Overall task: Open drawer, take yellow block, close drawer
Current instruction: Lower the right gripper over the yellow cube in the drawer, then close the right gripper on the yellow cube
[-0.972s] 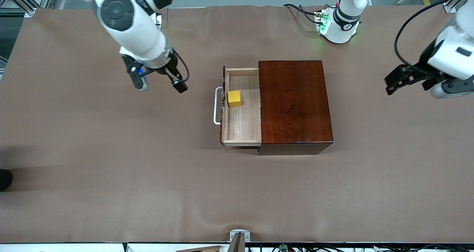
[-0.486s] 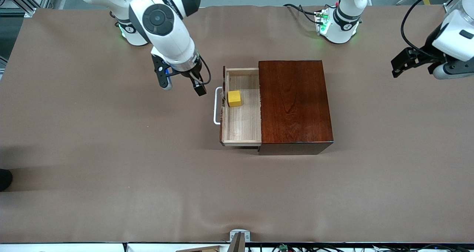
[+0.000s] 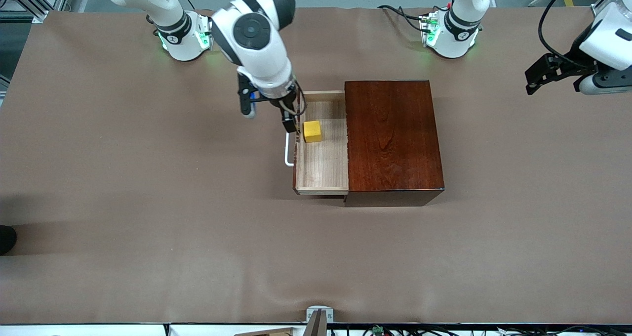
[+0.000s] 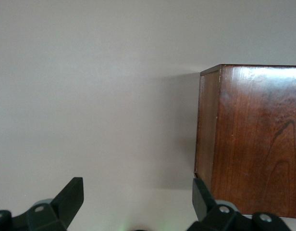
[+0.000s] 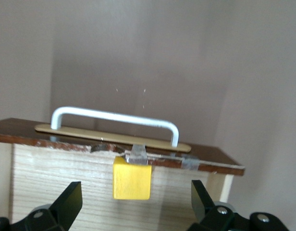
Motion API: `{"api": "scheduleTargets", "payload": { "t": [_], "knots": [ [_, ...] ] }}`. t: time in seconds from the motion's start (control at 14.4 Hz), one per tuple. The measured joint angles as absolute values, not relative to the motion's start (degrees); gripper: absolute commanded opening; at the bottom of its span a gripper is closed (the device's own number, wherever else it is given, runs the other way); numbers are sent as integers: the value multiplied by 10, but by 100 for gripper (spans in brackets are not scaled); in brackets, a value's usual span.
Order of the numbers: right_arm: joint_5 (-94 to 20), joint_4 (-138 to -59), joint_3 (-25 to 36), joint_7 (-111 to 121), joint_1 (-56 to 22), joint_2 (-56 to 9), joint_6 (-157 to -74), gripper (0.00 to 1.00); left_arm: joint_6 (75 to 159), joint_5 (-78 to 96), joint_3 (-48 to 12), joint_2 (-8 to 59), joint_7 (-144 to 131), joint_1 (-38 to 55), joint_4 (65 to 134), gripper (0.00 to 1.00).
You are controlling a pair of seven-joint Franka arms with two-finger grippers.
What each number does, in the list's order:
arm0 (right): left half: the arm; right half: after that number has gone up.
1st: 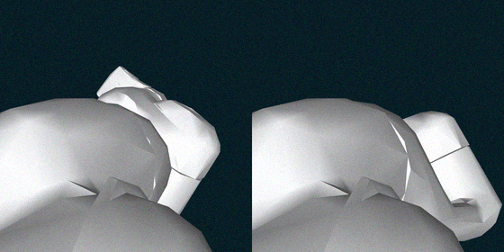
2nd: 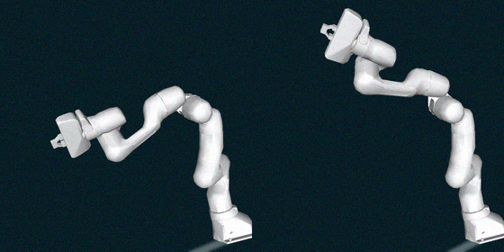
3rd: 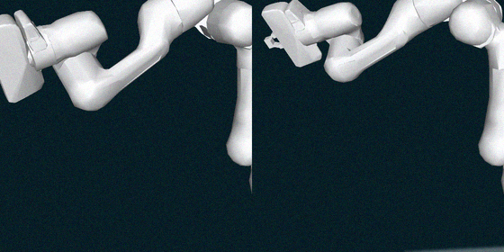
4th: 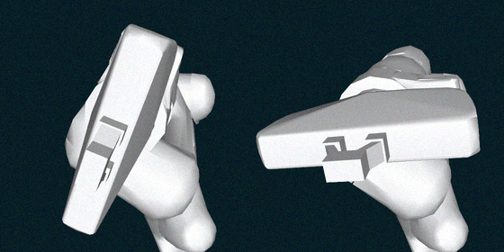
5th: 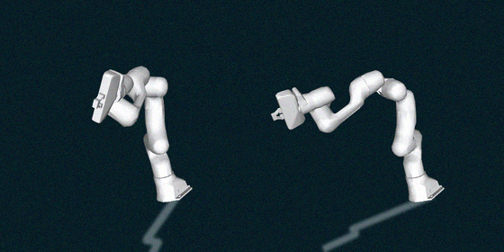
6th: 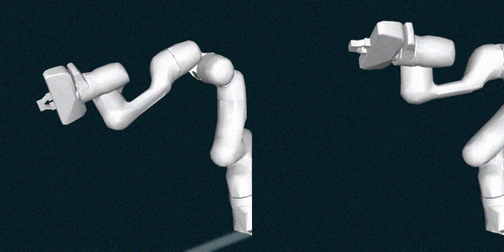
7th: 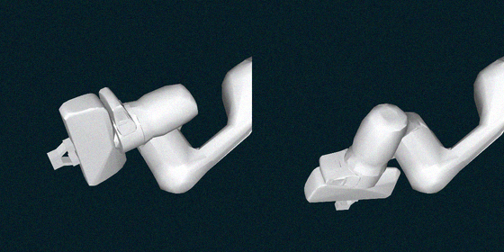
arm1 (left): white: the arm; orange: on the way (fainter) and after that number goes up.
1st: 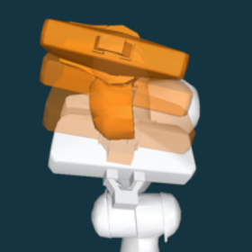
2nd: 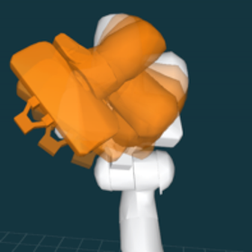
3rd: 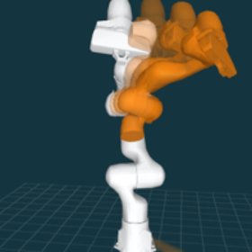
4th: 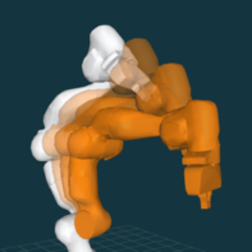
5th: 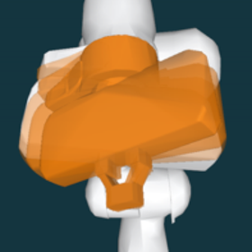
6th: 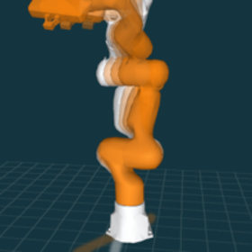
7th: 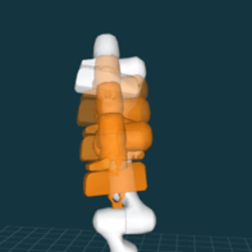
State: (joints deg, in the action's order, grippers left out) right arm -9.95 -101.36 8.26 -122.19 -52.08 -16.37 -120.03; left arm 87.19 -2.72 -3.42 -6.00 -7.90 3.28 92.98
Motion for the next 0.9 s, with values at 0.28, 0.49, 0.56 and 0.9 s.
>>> {"api": "scheduleTargets", "payload": {
  "t": [0.28, 0.49, 0.56, 0.9],
  "knots": [
    [-99, -1013, 83, -1253, -539, -196, -1228, 100, 872, -26, -32, -67, -39, 16, 930, 100],
    [-99, -1009, 83, -1262, -544, -215, -1233, 100, 872, -26, -31, -72, -24, 2, 931, 100],
    [-99, -1005, 83, -1267, -546, -222, -1235, 100, 872, -26, -31, -72, -23, -1, 932, 100],
    [-99, -984, 83, -1277, -548, -245, -1239, 100, 873, -26, -31, -69, -23, -3, 937, 100]
  ]
}}
